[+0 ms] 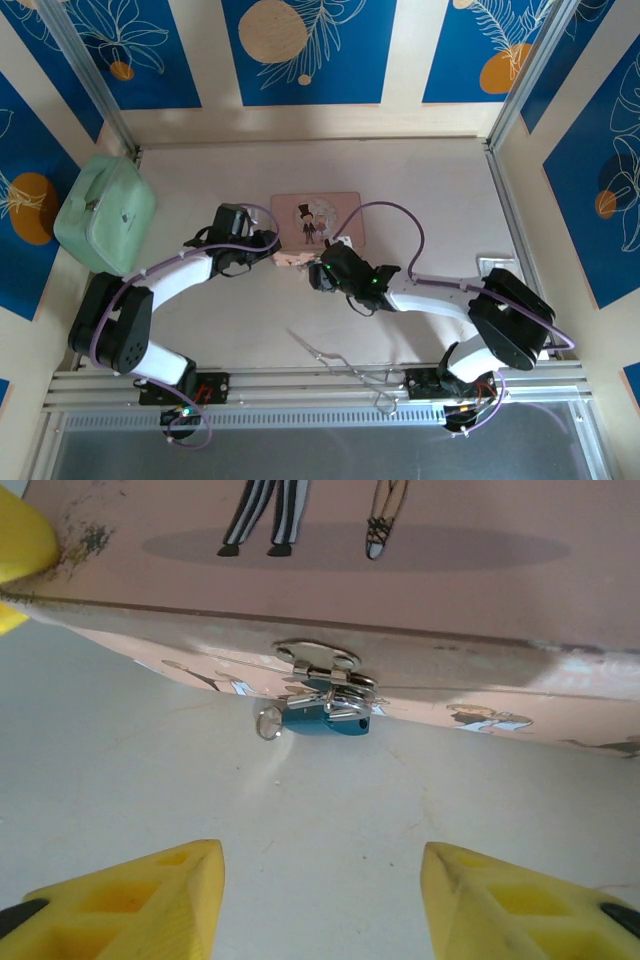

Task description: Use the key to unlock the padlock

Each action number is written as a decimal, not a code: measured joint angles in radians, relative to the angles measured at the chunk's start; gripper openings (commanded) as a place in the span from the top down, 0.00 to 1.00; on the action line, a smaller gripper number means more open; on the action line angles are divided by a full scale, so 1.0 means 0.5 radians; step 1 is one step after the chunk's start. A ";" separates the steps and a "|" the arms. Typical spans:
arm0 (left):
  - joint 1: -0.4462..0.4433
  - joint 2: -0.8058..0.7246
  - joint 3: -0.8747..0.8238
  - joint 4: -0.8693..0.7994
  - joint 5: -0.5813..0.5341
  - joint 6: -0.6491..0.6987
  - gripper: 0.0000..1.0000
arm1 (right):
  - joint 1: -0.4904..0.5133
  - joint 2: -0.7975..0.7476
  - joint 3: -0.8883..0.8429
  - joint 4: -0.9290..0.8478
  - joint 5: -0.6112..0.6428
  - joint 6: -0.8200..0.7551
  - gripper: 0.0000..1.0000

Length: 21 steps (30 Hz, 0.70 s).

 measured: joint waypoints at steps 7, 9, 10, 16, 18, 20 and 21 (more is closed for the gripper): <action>0.002 -0.002 0.000 -0.001 0.001 0.000 0.64 | -0.057 0.036 -0.170 0.298 -0.171 0.182 0.41; 0.002 -0.002 -0.001 -0.001 0.001 0.000 0.64 | -0.059 0.062 -0.170 0.376 -0.181 0.213 0.42; 0.002 -0.002 -0.002 0.000 0.001 0.000 0.64 | -0.059 0.076 -0.170 0.400 -0.181 0.222 0.41; 0.002 -0.002 -0.002 0.001 0.001 0.000 0.64 | -0.059 0.257 -0.110 0.439 -0.164 0.246 0.41; 0.002 -0.002 -0.002 0.001 0.001 0.000 0.64 | -0.053 0.328 -0.049 0.419 -0.155 0.224 0.41; 0.002 -0.002 -0.002 0.001 0.001 0.000 0.64 | -0.040 0.377 0.024 0.381 -0.133 0.193 0.41; 0.002 -0.002 -0.002 0.001 0.001 0.000 0.64 | -0.033 0.394 0.060 0.371 -0.122 0.181 0.41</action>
